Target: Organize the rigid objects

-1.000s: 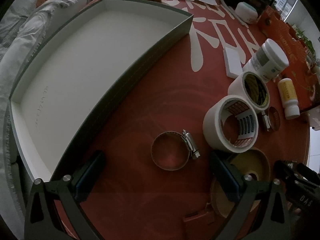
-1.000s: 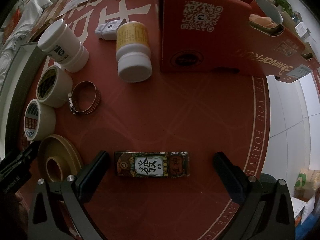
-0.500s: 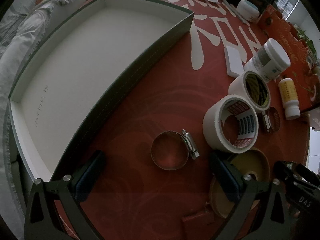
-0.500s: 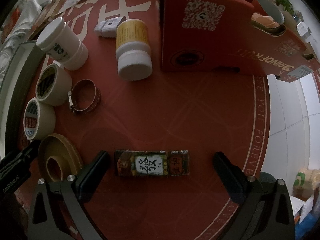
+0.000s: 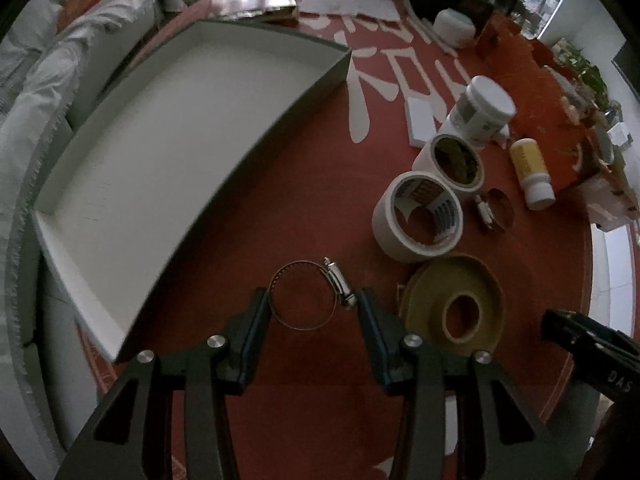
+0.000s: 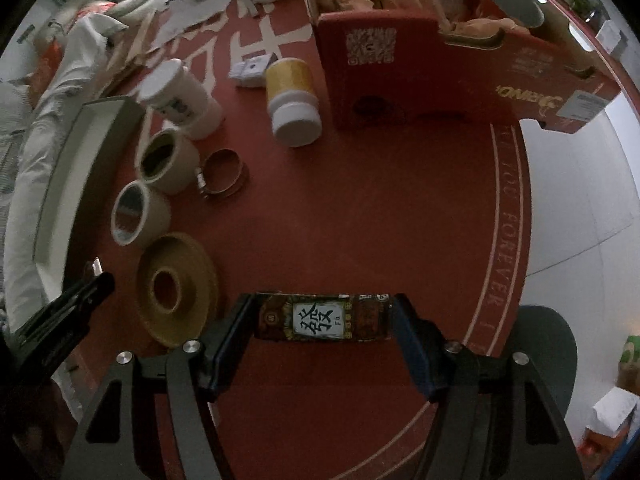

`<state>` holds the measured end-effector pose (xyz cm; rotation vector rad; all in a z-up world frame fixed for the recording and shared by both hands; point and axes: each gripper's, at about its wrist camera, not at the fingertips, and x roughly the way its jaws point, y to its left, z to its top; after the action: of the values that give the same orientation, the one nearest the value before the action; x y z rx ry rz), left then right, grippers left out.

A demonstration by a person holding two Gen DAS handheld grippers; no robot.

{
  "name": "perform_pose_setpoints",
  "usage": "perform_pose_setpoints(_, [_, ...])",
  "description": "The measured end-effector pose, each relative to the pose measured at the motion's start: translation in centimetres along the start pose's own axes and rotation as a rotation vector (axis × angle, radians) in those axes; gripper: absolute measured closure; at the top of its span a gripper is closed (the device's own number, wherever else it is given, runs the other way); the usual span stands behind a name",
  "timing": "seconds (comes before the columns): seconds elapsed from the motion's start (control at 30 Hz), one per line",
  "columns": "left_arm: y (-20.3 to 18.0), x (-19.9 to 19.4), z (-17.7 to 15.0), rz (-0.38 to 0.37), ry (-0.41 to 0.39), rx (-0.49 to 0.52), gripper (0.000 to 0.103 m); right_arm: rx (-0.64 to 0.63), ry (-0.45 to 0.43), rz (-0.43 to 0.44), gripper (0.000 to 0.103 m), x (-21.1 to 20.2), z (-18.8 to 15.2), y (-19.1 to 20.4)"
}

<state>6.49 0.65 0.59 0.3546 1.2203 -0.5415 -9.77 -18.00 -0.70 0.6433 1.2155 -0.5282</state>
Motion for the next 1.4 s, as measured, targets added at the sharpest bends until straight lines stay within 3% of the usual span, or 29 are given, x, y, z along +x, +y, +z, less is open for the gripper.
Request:
perform_pose_setpoints(0.2, [-0.4,-4.0,-1.4,-0.001,-0.072,0.028,0.055,-0.017,-0.047,0.047,0.033,-2.4,-1.8,0.8])
perform_pose_setpoints(0.43, [1.9,-11.1,-0.7,-0.039,-0.183,-0.023,0.055,-0.108,-0.212,0.129,0.033,-9.4,-1.3,5.4])
perform_pose_setpoints(0.73, [10.3,-22.5,2.2,-0.048,-0.361,-0.180,0.055,-0.254,-0.382,0.310,0.033,-19.5,2.4,13.6])
perform_pose_setpoints(0.93, [15.4,-27.3,4.9,0.065,-0.475,-0.253,0.055,-0.345,-0.445,0.368,0.033,-23.4,5.8,20.2])
perform_pose_setpoints(1.1, [17.8,-25.4,6.5,0.165,-0.481,-0.299,0.055,-0.395,-0.414,0.334,0.033,-21.1,8.1,25.5])
perform_pose_setpoints(1.4, [20.0,-12.5,7.4,0.194,-0.267,-0.357,0.055,-0.442,-0.262,0.191,0.033,-10.6,10.0,30.3])
